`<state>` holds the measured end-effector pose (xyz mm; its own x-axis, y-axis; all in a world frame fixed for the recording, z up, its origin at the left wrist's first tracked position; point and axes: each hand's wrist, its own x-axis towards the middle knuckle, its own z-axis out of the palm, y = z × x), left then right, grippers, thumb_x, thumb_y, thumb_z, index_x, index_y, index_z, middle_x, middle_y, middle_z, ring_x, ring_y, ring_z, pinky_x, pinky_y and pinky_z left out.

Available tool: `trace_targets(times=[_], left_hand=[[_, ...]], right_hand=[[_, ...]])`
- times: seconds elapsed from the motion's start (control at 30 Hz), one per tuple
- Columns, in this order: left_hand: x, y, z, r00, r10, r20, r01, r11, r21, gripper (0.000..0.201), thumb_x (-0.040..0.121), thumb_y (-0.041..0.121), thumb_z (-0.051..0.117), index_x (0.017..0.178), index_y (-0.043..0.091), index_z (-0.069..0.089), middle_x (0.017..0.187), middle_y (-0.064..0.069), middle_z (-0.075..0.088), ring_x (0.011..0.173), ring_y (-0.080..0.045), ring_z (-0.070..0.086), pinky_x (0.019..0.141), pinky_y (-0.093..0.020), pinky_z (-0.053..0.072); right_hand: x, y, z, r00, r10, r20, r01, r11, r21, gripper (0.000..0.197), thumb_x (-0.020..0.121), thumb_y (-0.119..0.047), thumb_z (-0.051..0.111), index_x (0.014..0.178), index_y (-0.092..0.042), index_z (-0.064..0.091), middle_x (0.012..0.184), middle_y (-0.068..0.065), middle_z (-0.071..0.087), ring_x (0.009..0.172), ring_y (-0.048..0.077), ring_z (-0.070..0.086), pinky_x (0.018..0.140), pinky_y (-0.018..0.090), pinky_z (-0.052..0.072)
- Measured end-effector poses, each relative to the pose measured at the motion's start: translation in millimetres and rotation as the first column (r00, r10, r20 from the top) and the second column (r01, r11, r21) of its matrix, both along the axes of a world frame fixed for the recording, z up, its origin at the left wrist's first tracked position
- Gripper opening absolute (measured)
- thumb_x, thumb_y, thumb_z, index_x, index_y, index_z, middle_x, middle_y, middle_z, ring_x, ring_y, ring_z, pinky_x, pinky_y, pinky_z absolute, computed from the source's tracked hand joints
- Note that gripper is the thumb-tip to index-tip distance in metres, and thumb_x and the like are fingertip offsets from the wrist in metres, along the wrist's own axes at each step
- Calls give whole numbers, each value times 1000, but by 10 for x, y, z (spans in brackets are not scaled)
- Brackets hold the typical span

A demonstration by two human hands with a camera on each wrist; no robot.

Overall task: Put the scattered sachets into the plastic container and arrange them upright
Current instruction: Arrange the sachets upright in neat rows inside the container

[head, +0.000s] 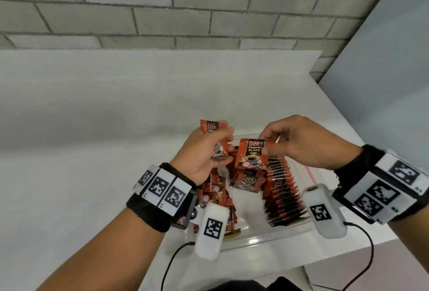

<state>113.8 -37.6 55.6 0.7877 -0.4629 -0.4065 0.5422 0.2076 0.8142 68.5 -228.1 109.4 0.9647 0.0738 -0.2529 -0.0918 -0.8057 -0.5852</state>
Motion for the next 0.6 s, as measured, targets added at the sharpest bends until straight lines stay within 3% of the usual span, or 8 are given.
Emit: trace_targets(times=[0.13, 0.27, 0.4, 0.5, 0.6], left_hand=[[37, 61, -10, 996, 72, -54, -71, 997, 33, 3, 89, 19, 63, 92, 20, 62, 75, 0, 61, 63, -13, 58, 92, -46, 46], [41, 80, -21, 996, 69, -53, -67, 997, 35, 5, 90, 21, 63, 95, 21, 62, 75, 1, 63, 63, -13, 59, 87, -42, 47], [54, 80, -19, 994, 90, -57, -88, 996, 31, 9, 91, 20, 61, 99, 20, 63, 75, 0, 65, 63, -13, 60, 78, -37, 48], [53, 70, -2, 994, 90, -54, -89, 996, 28, 13, 91, 19, 59, 104, 19, 63, 74, 1, 66, 63, -13, 61, 76, -35, 49], [68, 60, 6, 995, 84, -52, -83, 996, 26, 13, 91, 20, 59, 104, 19, 63, 75, 0, 66, 63, -13, 61, 74, -34, 50]], right_hand=[[-96, 35, -187, 994, 77, -79, -87, 986, -139, 6, 83, -24, 71, 89, -25, 70, 80, -13, 67, 69, -3, 58, 63, 7, 42], [-164, 134, -311, 983, 156, -98, -174, 960, -218, 9, 88, -24, 65, 92, -22, 73, 87, -13, 69, 81, 0, 60, 74, 10, 44], [-182, 180, -384, 980, 184, -79, -198, 949, -247, 14, 89, -19, 64, 94, -16, 76, 75, -20, 57, 72, -4, 52, 69, 0, 35], [-172, 189, -438, 982, 156, -110, -181, 944, -277, 14, 89, -19, 65, 98, -16, 75, 85, -11, 68, 73, 1, 58, 69, 8, 40], [-159, 191, -459, 981, 135, -140, -176, 921, -346, 3, 84, -19, 70, 87, -18, 70, 72, -14, 59, 64, 0, 53, 58, 9, 37]])
